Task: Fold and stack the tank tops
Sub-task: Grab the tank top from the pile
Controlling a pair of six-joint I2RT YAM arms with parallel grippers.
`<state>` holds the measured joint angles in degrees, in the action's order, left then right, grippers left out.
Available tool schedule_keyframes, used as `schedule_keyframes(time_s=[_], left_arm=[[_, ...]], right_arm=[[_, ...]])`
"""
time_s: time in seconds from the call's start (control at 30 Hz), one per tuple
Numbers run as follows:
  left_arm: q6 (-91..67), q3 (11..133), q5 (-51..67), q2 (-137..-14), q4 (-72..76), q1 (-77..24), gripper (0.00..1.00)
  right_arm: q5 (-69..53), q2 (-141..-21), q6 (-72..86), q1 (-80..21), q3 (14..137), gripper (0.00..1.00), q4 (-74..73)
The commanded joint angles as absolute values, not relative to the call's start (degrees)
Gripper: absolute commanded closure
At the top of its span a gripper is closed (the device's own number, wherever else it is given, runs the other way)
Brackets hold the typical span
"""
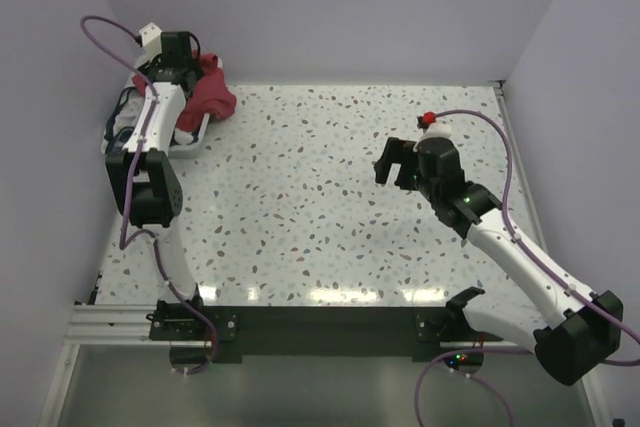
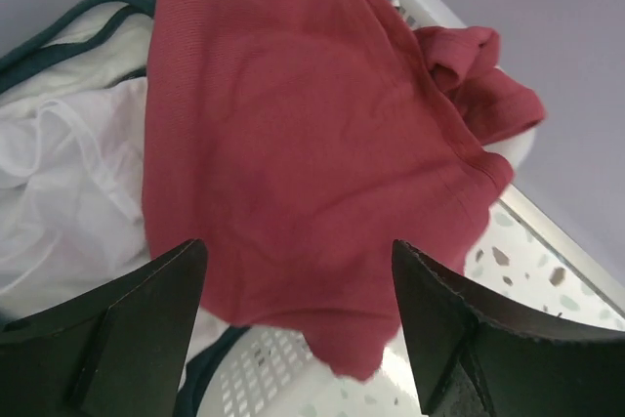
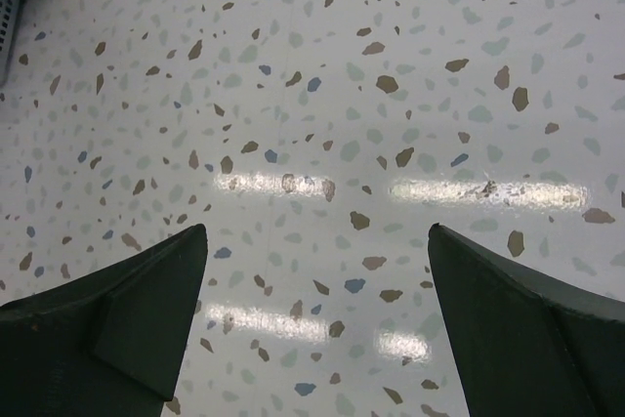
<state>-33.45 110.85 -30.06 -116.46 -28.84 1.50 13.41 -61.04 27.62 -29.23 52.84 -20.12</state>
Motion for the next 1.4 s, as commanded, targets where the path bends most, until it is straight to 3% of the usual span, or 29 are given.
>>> schedule_keyframes(time_s=[0.0, 0.27, 0.37, 0.57, 0.6, 0.67, 0.7, 0.8, 1.37], left_arm=[[-30.77, 118.29, -32.42, -123.03, -30.41, 2.29, 0.19], [-26.46, 122.69, -35.07, -134.29, -24.61, 2.99, 0.19], [-25.93, 123.22, -34.28, -136.14, -23.56, 2.90, 0.25], [-24.87, 120.85, -32.87, -135.97, -19.69, 3.08, 0.51], [-24.53, 120.85, -32.09, -136.14, -19.25, 3.08, 0.62], [-24.17, 120.85, -31.64, -136.14, -18.55, 3.08, 0.73], [-24.08, 120.94, -31.29, -136.06, -18.28, 3.08, 0.84], [-23.12, 120.76, -30.76, -135.00, -16.71, 3.08, 1.00], [-22.32, 121.38, -22.33, -118.92, -10.81, 2.38, 1.00]], right_arm=[[11.16, -62.14, 28.13, -29.36, 54.14, 0.01, -18.11], [10.55, -64.33, 27.33, -29.36, 53.26, 0.01, -16.79], [10.55, -64.77, 27.33, -29.27, 52.82, 0.01, -16.44], [10.90, -65.65, 27.16, -29.27, 52.30, 0.01, -15.47], [10.90, -65.83, 27.16, -29.27, 52.38, 0.01, -15.38], [10.90, -66.35, 27.07, -29.36, 52.56, 0.01, -15.47], [10.99, -66.44, 26.98, -29.27, 52.56, 0.01, -15.47], [11.07, -66.71, 26.89, -29.35, 52.56, 0.01, -15.29], [11.34, -68.64, 26.54, -29.35, 54.84, 0.01, -14.50]])
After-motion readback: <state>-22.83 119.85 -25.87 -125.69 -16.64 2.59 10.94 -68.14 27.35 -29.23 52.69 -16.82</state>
